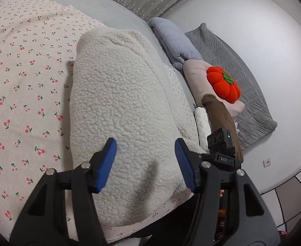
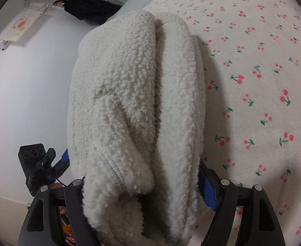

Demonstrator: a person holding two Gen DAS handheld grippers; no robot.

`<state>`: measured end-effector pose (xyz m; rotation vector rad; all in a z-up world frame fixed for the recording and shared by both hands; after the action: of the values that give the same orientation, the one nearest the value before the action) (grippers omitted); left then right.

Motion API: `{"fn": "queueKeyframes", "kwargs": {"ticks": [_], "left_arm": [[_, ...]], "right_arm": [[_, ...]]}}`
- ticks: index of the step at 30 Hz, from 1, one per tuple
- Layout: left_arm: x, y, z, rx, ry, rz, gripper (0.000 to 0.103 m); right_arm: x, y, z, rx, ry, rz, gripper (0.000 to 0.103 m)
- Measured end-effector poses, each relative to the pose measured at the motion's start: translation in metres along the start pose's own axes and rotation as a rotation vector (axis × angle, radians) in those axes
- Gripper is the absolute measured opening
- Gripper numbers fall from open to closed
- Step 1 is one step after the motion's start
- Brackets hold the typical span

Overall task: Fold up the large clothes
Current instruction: 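Open the right gripper and release the folded jacket bundle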

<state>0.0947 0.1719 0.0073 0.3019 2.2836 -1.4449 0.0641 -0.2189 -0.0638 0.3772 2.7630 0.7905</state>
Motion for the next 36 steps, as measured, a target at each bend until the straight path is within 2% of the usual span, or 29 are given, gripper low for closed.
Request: {"fn": "queueKeyframes", "kwargs": {"ticks": [5, 9, 12, 14, 16, 17, 18, 19, 21, 22, 26, 31, 32, 34, 36], "left_arm": [[-0.012, 0.006, -0.013, -0.096, -0.045, 0.015, 0.061], [-0.028, 0.007, -0.013, -0.203, -0.088, 0.066, 0.061], [-0.04, -0.003, -0.001, -0.272, -0.105, 0.129, 0.061], [-0.042, -0.014, 0.008, -0.279, -0.12, 0.177, 0.061], [-0.04, -0.024, 0.024, -0.29, -0.119, 0.242, 0.061], [-0.038, -0.027, 0.031, -0.296, -0.112, 0.264, 0.061], [-0.034, -0.026, 0.041, -0.306, -0.095, 0.28, 0.061], [-0.029, -0.022, 0.053, -0.324, -0.062, 0.286, 0.061], [-0.021, -0.016, 0.068, -0.403, -0.058, 0.339, 0.061], [-0.016, -0.013, 0.075, -0.44, -0.046, 0.369, 0.061], [-0.012, -0.007, 0.079, -0.473, -0.056, 0.376, 0.062], [-0.007, -0.024, 0.067, -0.511, -0.09, 0.379, 0.066], [-0.003, -0.028, 0.063, -0.522, -0.091, 0.378, 0.07], [0.005, -0.038, 0.053, -0.544, -0.093, 0.371, 0.074], [0.014, -0.046, 0.043, -0.568, -0.099, 0.361, 0.076]], "right_arm": [[-0.009, 0.002, -0.035, 0.047, -0.053, -0.048, 0.082], [-0.031, 0.023, -0.071, 0.153, -0.19, -0.097, 0.082], [-0.051, 0.049, -0.091, 0.192, -0.313, -0.127, 0.082], [-0.045, 0.068, -0.096, 0.208, -0.386, -0.15, 0.081], [-0.033, 0.081, -0.088, 0.242, -0.441, -0.196, 0.074], [-0.032, 0.091, -0.077, 0.288, -0.459, -0.226, 0.071], [-0.024, 0.094, -0.066, 0.326, -0.464, -0.244, 0.064], [-0.017, 0.09, -0.054, 0.355, -0.456, -0.254, 0.061], [-0.009, 0.076, -0.024, 0.399, -0.41, -0.251, 0.052], [-0.008, 0.069, -0.015, 0.421, -0.413, -0.257, 0.052], [0.001, 0.06, 0.003, 0.483, -0.467, -0.303, 0.052], [0.023, 0.076, -0.018, 0.53, -0.495, -0.322, 0.054], [0.03, 0.079, -0.024, 0.539, -0.503, -0.33, 0.055], [0.04, 0.082, -0.032, 0.559, -0.51, -0.342, 0.065], [0.055, 0.081, -0.038, 0.555, -0.527, -0.337, 0.068]]}}
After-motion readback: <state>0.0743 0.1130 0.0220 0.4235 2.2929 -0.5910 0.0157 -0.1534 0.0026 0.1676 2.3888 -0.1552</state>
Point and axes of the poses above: each gripper's, at about its wrist camera, not at the fingertips, and z roughly the way its jaws point, y to its left, x to its underside, the point moved 4 cm from there along z, roughly the way its jaws point, and after that the axes turned 15 degrees about x, right-handed, at the moved point
